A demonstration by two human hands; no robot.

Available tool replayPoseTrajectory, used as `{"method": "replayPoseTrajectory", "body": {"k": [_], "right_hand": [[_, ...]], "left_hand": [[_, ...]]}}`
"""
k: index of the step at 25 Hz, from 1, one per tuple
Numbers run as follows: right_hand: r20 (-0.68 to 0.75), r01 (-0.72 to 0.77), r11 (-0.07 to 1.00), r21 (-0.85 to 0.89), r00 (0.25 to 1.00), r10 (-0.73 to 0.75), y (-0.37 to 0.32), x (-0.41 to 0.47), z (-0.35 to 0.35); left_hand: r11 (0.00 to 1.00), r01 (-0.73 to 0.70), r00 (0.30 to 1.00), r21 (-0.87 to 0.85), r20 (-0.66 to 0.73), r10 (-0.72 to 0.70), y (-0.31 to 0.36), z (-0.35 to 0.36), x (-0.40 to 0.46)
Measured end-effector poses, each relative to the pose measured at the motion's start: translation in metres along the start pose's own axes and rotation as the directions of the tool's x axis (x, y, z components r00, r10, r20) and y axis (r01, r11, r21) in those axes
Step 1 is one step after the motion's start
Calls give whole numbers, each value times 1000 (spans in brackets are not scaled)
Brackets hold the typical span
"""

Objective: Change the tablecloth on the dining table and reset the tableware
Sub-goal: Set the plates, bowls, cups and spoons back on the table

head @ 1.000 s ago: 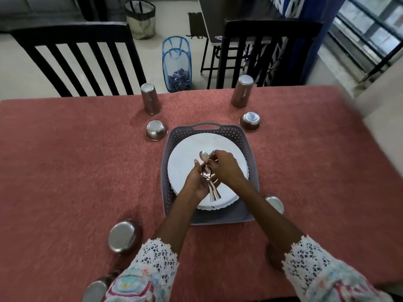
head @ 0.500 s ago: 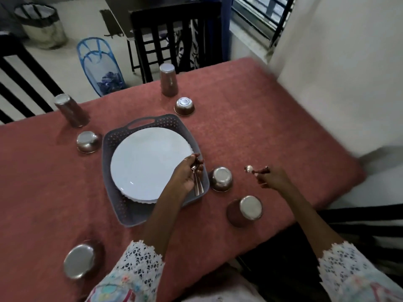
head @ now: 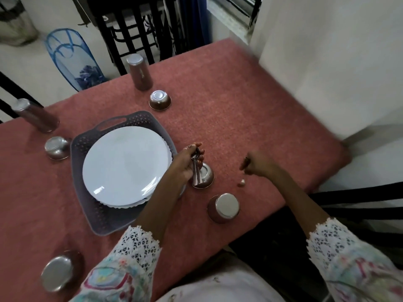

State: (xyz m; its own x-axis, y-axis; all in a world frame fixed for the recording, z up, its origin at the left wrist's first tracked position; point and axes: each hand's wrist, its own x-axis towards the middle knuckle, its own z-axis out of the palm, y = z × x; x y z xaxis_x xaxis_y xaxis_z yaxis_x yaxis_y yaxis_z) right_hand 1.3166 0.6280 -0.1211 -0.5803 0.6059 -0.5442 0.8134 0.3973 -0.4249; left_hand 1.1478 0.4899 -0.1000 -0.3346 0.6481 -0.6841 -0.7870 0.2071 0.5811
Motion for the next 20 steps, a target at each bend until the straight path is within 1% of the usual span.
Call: {"method": "replayPoseTrajectory", "body": {"k": [1, 3, 4, 5, 6, 8, 9, 10, 11, 12, 14, 15, 16, 18, 20], "right_hand": [[-23, -8, 992, 123, 1000, 11, -1, 4, 3], [-89, -39, 913, 405, 993, 82, 0, 8, 10], [-103, -43, 879, 475, 989, 104, 4, 8, 13], [-101, -41, 889, 456, 990, 98, 9, 8, 15], [-80, -36, 922, 385, 994, 73, 14, 6, 14], [-8, 4, 986, 167, 1000, -2, 17, 4, 9], [18, 11, 996, 91, 1000, -12, 17, 5, 5], [17, 19, 997, 70, 1000, -20, 13, 7, 2], [-11, 33, 994, 105, 999, -32, 9, 10, 1], [-50, 32, 978, 207, 998, -23, 5, 13, 1], [-104, -20, 875, 485, 991, 81, 2, 16, 8], [-121, -54, 828, 559, 982, 145, 5, 17, 17], [-135, -91, 828, 553, 971, 197, 10, 16, 27], [-153, -146, 907, 396, 963, 221, 21, 8, 52], [-189, -172, 955, 241, 957, 220, 23, -6, 71]], "left_hand": [[1000, 1, 1000, 7, 4, -1, 0, 4, 2], [1000, -1, 1000, 20, 16, 1, -1, 10, 5], [1000, -1, 1000, 23, 21, 0, -1, 11, 6], [1000, 2, 1000, 24, 26, -2, 0, 12, 7], [1000, 6, 1000, 28, 27, -7, 0, 14, 9], [999, 6, 1000, 37, 24, -7, 2, 15, 11], [999, 5, 1000, 40, 24, -6, 2, 16, 13], [999, 3, 1000, 44, 26, -4, 1, 17, 14], [999, 4, 1000, 46, 28, -6, 0, 19, 14], [999, 8, 999, 47, 31, -10, -2, 20, 15], [999, 19, 999, 40, 35, -21, -5, 23, 16], [999, 22, 999, 38, 34, -23, -5, 23, 17], [999, 22, 999, 38, 32, -23, -5, 23, 18], [999, 23, 999, 38, 27, -24, -5, 23, 20], [999, 25, 999, 42, 21, -26, -3, 22, 21]]}}
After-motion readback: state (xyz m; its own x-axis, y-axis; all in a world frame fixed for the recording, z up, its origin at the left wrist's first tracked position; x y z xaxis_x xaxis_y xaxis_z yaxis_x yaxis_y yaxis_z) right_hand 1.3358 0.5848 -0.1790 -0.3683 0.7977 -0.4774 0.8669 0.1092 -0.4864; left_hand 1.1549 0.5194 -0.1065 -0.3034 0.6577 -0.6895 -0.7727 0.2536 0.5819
